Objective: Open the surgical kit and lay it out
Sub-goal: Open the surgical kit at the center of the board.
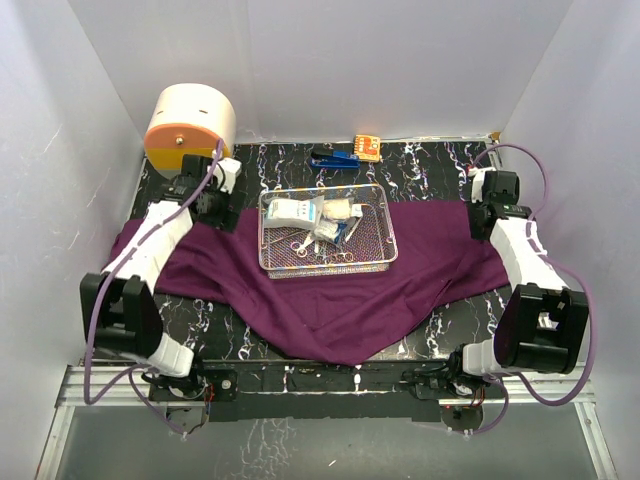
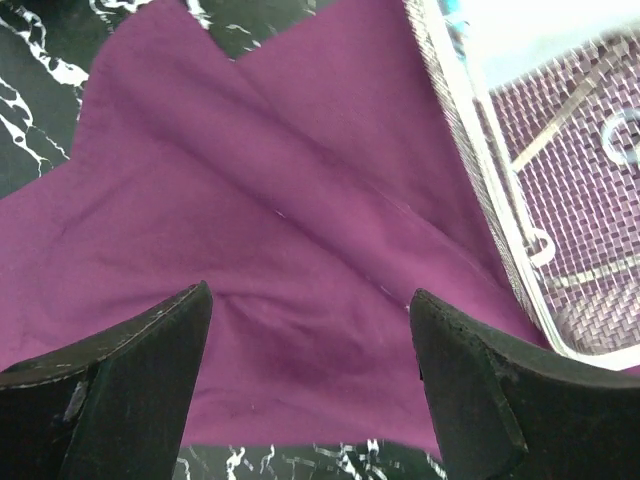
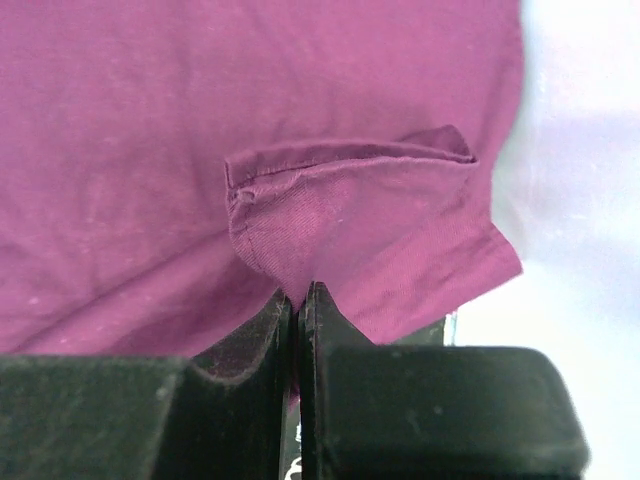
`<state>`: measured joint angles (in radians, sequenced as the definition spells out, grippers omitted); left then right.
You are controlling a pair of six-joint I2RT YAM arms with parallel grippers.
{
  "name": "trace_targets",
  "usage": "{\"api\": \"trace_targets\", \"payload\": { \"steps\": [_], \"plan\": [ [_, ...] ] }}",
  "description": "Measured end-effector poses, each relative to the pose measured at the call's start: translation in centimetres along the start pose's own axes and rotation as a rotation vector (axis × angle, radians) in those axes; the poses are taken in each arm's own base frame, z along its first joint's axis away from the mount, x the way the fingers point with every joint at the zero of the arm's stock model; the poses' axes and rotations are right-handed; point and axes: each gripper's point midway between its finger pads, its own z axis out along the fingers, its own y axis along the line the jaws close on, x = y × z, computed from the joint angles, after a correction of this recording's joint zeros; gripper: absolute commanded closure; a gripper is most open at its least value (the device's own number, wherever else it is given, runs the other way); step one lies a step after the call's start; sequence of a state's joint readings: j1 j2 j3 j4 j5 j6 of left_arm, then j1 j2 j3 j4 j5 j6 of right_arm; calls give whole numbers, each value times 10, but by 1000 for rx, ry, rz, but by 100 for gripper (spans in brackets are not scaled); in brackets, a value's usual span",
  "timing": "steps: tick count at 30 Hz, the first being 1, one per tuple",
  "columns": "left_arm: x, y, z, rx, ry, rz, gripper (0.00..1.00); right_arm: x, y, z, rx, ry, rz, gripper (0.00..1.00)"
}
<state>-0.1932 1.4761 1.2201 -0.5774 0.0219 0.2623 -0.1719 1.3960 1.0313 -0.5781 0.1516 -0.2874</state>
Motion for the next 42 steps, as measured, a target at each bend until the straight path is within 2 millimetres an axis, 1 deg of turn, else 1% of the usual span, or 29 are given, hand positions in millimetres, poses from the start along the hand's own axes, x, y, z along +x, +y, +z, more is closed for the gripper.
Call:
{"api": "trace_targets", "payload": {
  "steps": [2,4,6,11,15,18,19,20,21,26,27,30,33,38,41,42],
  "plan": [
    [-4,17,16,-24,11,-69,21,-2,8,-1,-38,-11,0,100],
    [-9,26,33,-32,20,-119,20,-3,17,-1,-82,-18,-4,100],
    [-11,28,52,-33,30,-156,19,-4,25,-2,-118,-21,-7,100],
    [-8,28,94,-34,75,-207,19,-7,39,-4,-179,-37,-15,100],
    [-5,33,120,-49,114,-219,25,-2,45,-4,-206,-35,-17,100],
    [3,35,131,-64,139,-217,33,1,48,-3,-220,-31,-20,100],
    [7,35,132,-73,148,-211,36,1,49,-4,-223,-32,-20,100],
    [11,36,132,-80,154,-206,36,1,49,-4,-226,-34,-20,100],
    [13,37,133,-88,157,-203,39,0,50,-4,-229,-36,-21,100],
    [32,41,136,-121,194,-170,64,-1,52,-6,-244,-45,-21,100],
    [34,41,135,-122,193,-166,68,-1,52,-6,-246,-46,-23,100],
    [41,44,126,-137,190,-151,82,-2,52,-6,-247,-47,-26,100],
    [47,51,110,-157,182,-143,99,-3,51,-8,-247,-47,-29,100],
    [50,65,85,-183,156,-150,100,-9,48,-13,-237,-60,-39,100],
    [60,74,72,-192,162,-173,100,-10,43,-21,-225,-65,-51,100],
    [65,77,65,-198,166,-185,100,-12,42,-23,-221,-66,-55,100]
  ]
}}
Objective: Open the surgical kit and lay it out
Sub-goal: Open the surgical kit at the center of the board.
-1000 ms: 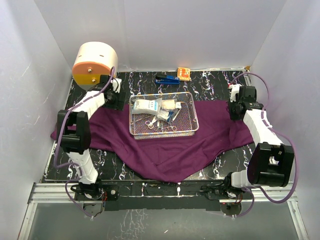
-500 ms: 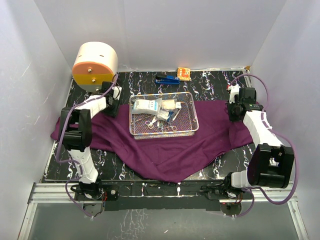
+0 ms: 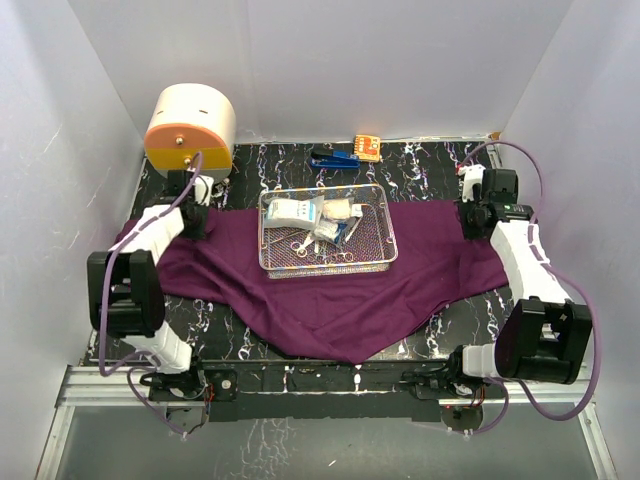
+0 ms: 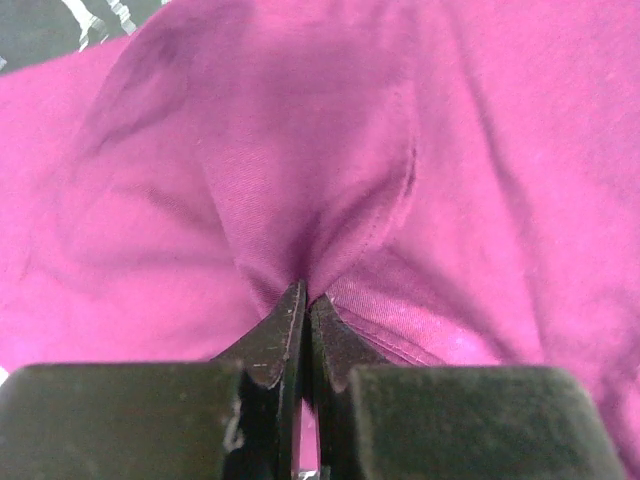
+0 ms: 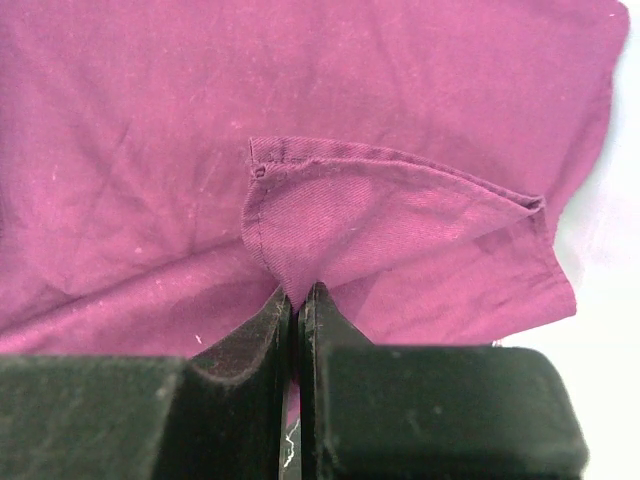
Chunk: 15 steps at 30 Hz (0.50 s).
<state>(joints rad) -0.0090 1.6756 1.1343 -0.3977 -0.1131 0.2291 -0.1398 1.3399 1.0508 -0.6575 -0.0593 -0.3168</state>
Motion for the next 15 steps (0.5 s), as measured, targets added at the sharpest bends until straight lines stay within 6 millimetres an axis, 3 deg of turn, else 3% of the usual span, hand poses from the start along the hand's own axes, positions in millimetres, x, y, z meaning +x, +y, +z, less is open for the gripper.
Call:
{"api": "trace_targets", "payload": {
  "steps": [4,10,15],
  "plan": [
    [17,20,-27,-39,-10,-20,100,-3,-4,-9,14,6,-19,100],
    [35,48,-84,-175,-62,7,100,8,-9,-20,49,51,-44,100],
    [80,63,-118,-292,13,82,100,13,-22,-43,138,56,-86,100]
  ]
}}
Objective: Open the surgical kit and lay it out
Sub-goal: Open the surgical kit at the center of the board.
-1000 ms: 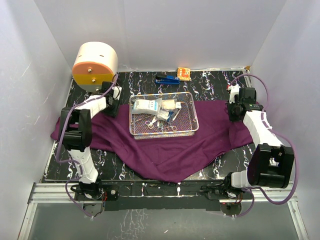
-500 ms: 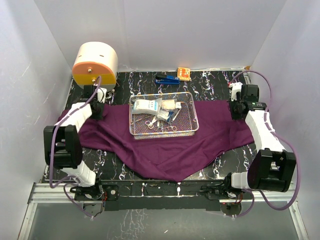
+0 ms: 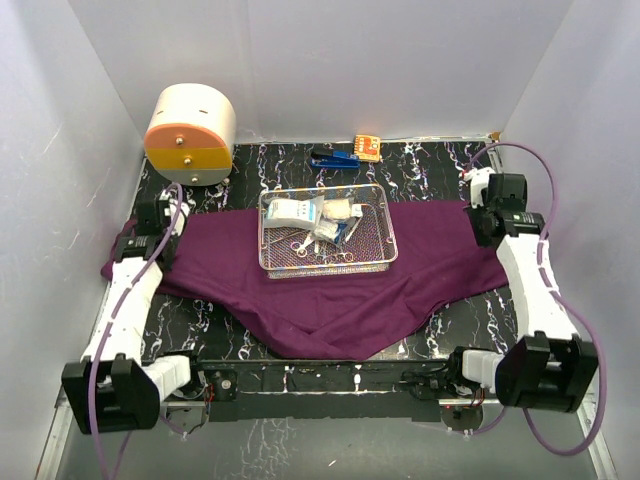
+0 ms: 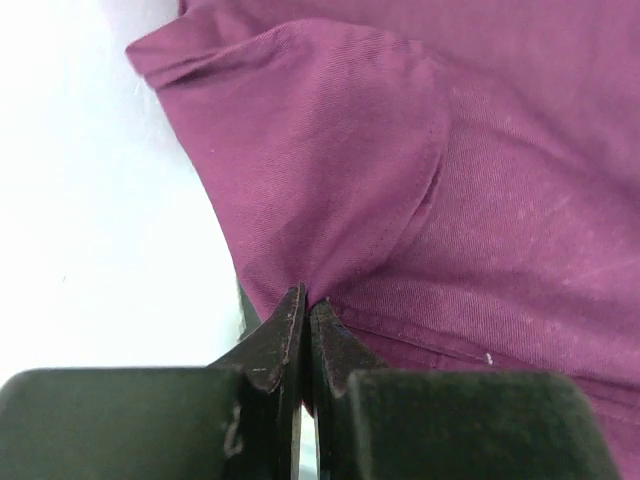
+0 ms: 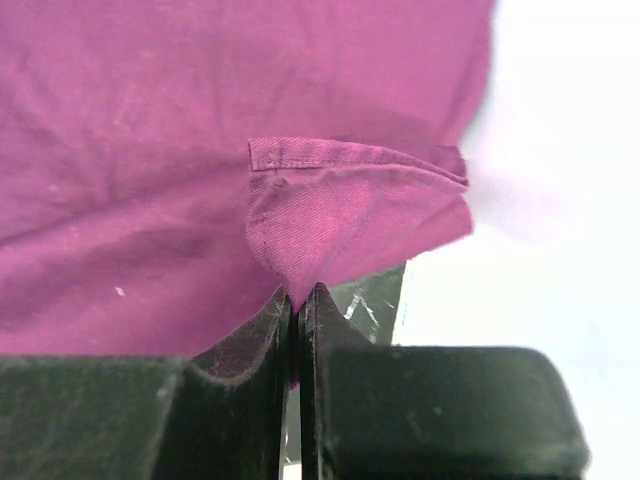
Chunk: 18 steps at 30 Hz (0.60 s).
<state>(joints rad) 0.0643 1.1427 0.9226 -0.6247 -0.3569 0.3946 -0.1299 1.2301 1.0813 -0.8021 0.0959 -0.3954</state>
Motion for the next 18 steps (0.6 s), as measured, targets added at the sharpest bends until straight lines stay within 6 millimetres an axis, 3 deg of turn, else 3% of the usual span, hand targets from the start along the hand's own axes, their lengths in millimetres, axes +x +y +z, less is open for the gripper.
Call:
{"api": "trace_targets", "payload": {
  "steps": [3,10,18],
  "plan": [
    [23,11,-21,-48,35,58,100,5,-14,-21,87,-30,-16,100],
    [56,41,-77,-170,-14,150,100,23,-39,-72,267,-83,-33,100],
    [90,44,-108,-179,4,237,100,56,-46,-111,345,-47,-53,100]
  ]
}}
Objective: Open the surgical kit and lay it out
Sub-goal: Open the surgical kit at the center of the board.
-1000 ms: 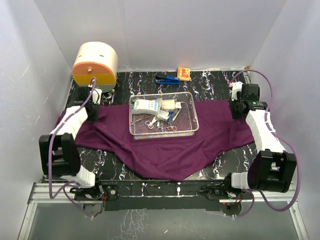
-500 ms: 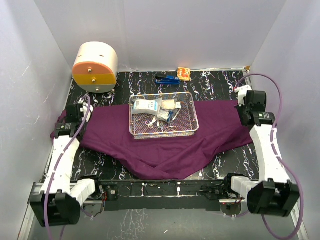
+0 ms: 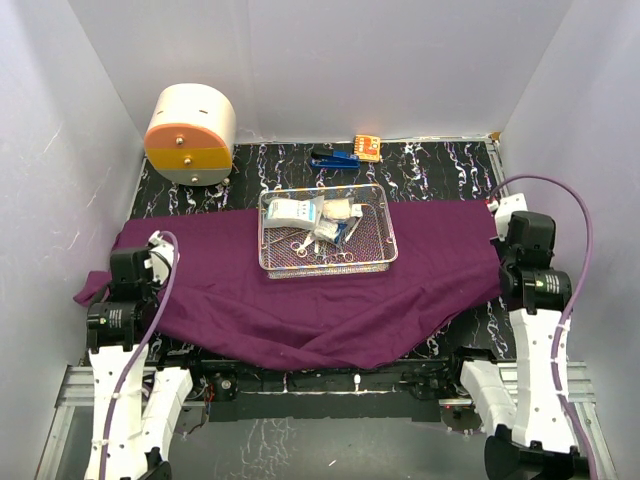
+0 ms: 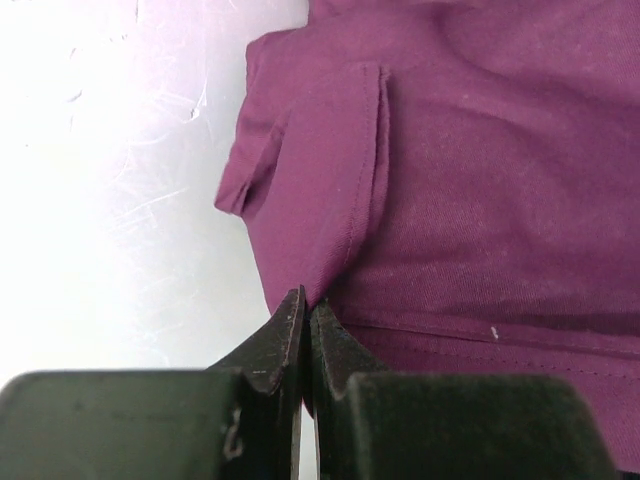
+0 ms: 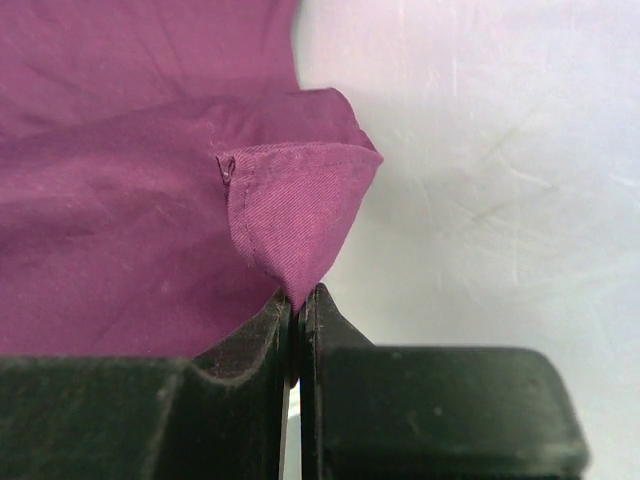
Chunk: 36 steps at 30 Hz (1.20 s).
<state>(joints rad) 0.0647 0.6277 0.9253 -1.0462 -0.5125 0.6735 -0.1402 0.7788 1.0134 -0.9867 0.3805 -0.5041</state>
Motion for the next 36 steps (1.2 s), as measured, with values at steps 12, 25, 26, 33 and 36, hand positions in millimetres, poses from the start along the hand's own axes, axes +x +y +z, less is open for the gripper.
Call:
{"api": "trace_targets", "payload": {
  "steps": [12,25,26,33,36],
  "plan": [
    [35,-21,-17,135,114,125,73,54,-3,-23,-14,155,-66,83],
    [-24,-5,-41,334,41,91,20,24,19,-32,-253,94,-104,40],
    [-27,-5,-42,346,34,88,18,19,22,-30,-278,86,-101,39],
    [-79,-14,-38,468,-96,1,15,-22,59,2,-486,-6,-45,38],
    [-115,-17,-19,498,-148,-66,15,-49,71,26,-547,-64,8,37]
  ]
}}
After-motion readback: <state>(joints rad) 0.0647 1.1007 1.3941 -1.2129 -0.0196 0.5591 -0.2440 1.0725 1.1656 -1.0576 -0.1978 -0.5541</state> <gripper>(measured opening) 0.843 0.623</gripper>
